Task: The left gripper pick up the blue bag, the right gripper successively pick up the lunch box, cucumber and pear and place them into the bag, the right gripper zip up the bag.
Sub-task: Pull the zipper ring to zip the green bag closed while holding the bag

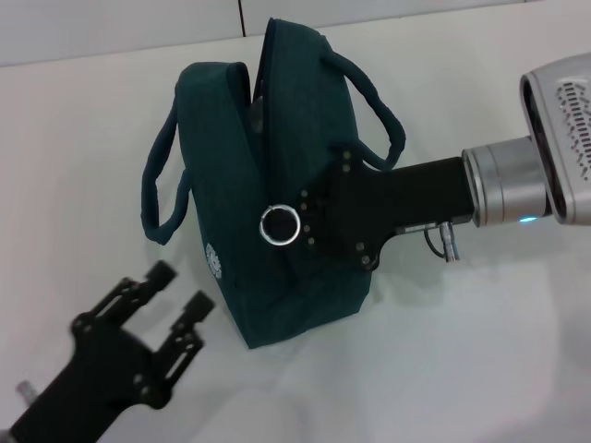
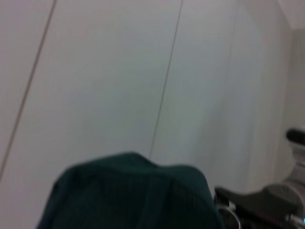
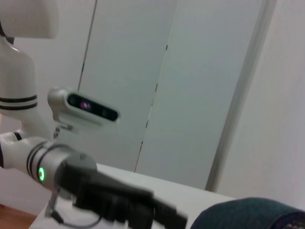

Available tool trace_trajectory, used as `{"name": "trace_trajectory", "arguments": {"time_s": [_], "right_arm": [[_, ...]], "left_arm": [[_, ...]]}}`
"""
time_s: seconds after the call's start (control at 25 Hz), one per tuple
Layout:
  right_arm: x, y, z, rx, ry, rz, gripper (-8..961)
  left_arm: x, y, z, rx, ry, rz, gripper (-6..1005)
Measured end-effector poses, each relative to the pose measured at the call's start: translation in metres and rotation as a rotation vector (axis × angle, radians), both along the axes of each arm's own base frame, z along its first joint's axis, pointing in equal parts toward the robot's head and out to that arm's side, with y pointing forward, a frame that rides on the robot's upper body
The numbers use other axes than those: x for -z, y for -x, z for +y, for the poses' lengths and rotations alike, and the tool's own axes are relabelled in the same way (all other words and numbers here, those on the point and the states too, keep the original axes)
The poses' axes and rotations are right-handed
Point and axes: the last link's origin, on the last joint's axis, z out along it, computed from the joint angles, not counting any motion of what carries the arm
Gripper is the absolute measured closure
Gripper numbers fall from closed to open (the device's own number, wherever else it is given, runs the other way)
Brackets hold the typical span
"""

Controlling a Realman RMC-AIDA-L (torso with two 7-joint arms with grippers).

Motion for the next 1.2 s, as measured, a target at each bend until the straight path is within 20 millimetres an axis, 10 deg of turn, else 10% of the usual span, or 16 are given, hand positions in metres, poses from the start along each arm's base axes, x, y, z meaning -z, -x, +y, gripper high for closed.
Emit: {"name": "trace_trajectory", "arguments": {"time_s": [1.2], "right_arm": [[-0.004, -0.012, -0.009, 0.023, -0.068, 0.126, 937]], "left_arm": [[0.025, -0.024, 0.049, 0.025, 0.067, 0.078, 554]]}}
